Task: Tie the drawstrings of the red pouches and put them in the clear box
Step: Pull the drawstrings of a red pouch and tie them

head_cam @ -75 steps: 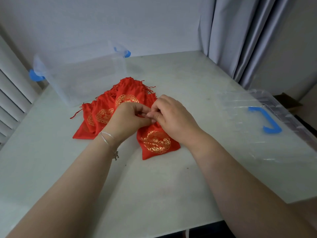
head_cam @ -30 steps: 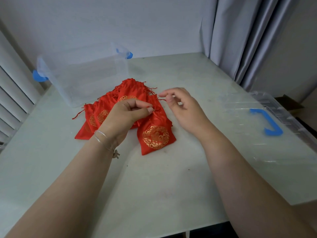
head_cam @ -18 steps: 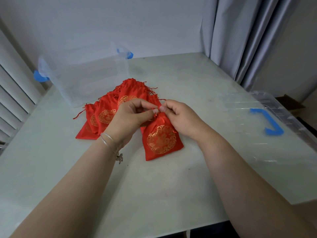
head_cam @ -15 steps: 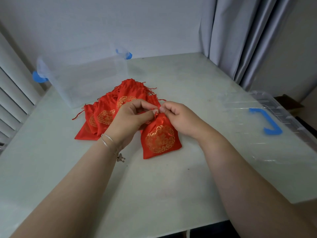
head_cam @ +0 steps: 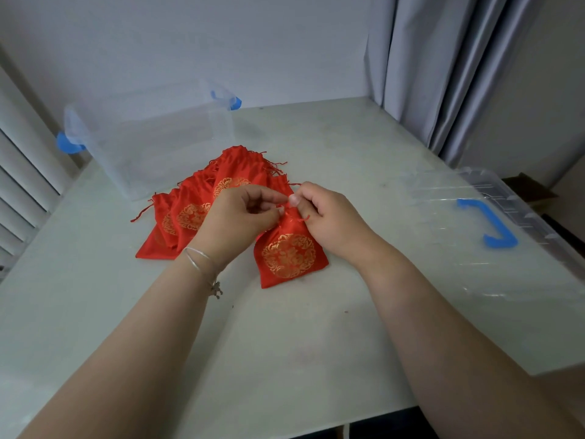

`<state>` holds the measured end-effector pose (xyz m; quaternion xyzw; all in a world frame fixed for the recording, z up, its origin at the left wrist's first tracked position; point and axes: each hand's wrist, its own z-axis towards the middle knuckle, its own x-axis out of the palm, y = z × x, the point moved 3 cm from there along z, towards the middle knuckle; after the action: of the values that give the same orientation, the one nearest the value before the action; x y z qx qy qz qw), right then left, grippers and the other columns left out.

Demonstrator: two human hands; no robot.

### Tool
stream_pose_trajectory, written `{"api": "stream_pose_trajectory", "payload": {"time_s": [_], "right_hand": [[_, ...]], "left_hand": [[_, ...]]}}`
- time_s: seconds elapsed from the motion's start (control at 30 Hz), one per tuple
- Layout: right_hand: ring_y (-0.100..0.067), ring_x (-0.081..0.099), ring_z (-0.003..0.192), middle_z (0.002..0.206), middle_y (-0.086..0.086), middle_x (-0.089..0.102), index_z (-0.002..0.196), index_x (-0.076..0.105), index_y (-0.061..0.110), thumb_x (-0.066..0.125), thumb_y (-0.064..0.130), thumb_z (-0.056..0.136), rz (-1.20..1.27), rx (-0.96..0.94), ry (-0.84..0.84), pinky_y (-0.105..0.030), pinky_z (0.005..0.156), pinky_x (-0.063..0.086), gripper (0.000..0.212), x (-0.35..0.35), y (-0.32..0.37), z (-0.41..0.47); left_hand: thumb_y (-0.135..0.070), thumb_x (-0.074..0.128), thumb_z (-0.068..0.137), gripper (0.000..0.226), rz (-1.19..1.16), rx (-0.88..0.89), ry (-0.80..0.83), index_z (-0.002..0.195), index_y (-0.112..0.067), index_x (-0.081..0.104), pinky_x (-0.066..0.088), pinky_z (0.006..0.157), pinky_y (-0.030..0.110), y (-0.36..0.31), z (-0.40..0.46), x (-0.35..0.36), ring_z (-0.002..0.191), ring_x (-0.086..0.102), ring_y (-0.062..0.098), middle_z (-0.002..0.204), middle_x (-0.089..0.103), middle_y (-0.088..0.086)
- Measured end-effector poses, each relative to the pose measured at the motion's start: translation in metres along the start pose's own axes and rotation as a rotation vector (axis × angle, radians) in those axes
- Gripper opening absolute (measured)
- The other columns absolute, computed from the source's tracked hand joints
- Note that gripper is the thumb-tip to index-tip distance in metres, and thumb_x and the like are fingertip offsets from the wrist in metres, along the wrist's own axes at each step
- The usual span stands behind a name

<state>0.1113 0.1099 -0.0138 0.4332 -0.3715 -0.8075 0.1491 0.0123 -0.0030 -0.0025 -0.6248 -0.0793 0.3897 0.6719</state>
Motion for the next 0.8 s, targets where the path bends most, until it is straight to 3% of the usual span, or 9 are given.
{"api": "stream_pose_trajectory", "payload": {"time_s": [0.1, 0.37, 0.57, 0.8], "right_hand": [[-0.002, 0.045, 0.058, 0.059, 0.010, 0.046, 0.076, 0.050, 0.021, 0.049, 0.023, 0.097, -0.023, -0.050, -0.036, -0.022, 0.058, 0.034, 0.021, 0.000, 0.003, -0.002], [-0.006, 0.044, 0.060, 0.065, 0.004, 0.051, 0.075, 0.053, 0.012, 0.049, 0.025, 0.097, 0.033, 0.029, -0.037, -0.024, 0.059, 0.035, 0.026, 0.001, 0.004, -0.004], [-0.008, 0.058, 0.071, 0.081, -0.002, 0.064, 0.085, 0.064, 0.019, 0.059, 0.001, 0.089, 0.629, 0.250, 0.048, -0.018, 0.069, 0.048, 0.018, 0.000, -0.004, 0.001], [-0.006, 0.065, 0.069, 0.075, 0.004, 0.071, 0.089, 0.071, 0.017, 0.057, 0.004, 0.090, 0.758, 0.409, 0.265, -0.019, 0.071, 0.054, 0.019, -0.010, -0.010, -0.002]], "left_hand": [[-0.005, 0.066, 0.084, 0.016, 0.164, 0.072, -0.032, 0.088, -0.017, 0.074, 0.047, 0.061, 0.013, -0.001, 0.000, -0.002, 0.062, 0.057, -0.002, 0.074, 0.067, -0.008], [-0.013, 0.062, 0.087, 0.008, 0.484, 0.297, -0.038, 0.093, -0.017, 0.064, 0.045, 0.065, 0.019, -0.004, -0.001, 0.002, 0.070, 0.057, 0.007, 0.078, 0.060, -0.013], [-0.020, 0.059, 0.086, 0.010, 0.514, 0.509, -0.122, 0.092, -0.013, 0.063, 0.044, 0.066, 0.026, -0.001, 0.000, 0.003, 0.072, 0.046, 0.005, 0.084, 0.054, -0.011], [-0.016, 0.059, 0.092, 0.014, 0.698, 0.800, -0.200, 0.092, -0.006, 0.069, 0.045, 0.063, 0.034, -0.007, -0.006, 0.005, 0.075, 0.054, 0.024, 0.082, 0.059, 0.008]]}}
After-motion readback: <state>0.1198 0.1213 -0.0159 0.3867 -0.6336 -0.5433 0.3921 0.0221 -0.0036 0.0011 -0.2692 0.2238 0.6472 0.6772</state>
